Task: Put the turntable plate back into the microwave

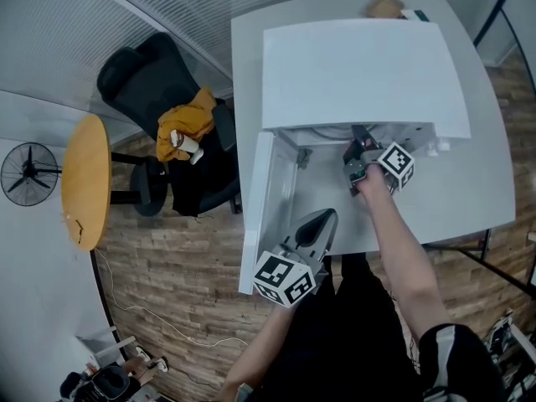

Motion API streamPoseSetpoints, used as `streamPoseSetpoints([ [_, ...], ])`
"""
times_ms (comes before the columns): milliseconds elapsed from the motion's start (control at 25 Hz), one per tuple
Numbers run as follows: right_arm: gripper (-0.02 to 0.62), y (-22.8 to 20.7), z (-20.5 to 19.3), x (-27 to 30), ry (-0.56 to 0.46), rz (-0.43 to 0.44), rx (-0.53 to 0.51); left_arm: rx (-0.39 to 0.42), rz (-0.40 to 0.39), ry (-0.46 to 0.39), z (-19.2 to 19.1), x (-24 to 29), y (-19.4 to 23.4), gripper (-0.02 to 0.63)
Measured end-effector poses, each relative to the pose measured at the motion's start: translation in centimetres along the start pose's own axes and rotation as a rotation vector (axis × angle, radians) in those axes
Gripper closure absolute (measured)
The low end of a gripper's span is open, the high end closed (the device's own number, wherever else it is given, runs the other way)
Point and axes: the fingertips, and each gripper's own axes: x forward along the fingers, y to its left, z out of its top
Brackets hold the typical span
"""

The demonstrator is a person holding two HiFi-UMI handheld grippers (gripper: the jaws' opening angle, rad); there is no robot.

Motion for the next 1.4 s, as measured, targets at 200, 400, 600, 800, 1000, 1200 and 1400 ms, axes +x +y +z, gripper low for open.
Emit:
streamPoseSetpoints([
  [200, 0.442, 0.5, -0.2, 0.6, 0.032, -0.026, -0.021, -0.001, -0.012, 0.009, -0.1, 0.4, 0.0, 0.609],
  [400, 0.275, 0.8, -0.3, 0.3, 0.027, -0.063, -0.024, 0.001, -0.017, 0.01, 0.2, 0.4, 0.2, 0.609],
  [600, 0.173, 1.7, -0.3, 0.7, 0.043, -0.062, -0.053, -0.001, -0.018, 0.009, 0.4, 0.4, 0.6, 0.609],
  [800, 0.115, 2.1, -0.8, 0.9, 0.107, -0.105, -0.114, -0.006, -0.024, 0.01, 0.3, 0.4, 0.6, 0.609],
  [1000, 0.117, 1.6, -2.3, 0.5, 0.206, -0.161, -0.208, -0.007, -0.029, 0.011, 0.2, 0.5, 0.7, 0.609],
  [1200, 0.163, 1.1, -3.1, -0.6, 0.251, -0.163, -0.201, -0.007, -0.032, 0.008, 0.1, 0.6, 0.5, 0.609],
  [1400, 0.259, 0.6, -3.1, -1.7, 0.25, -0.173, -0.197, -0.011, -0.033, 0.011, -0.1, 0.9, 0.5, 0.609],
])
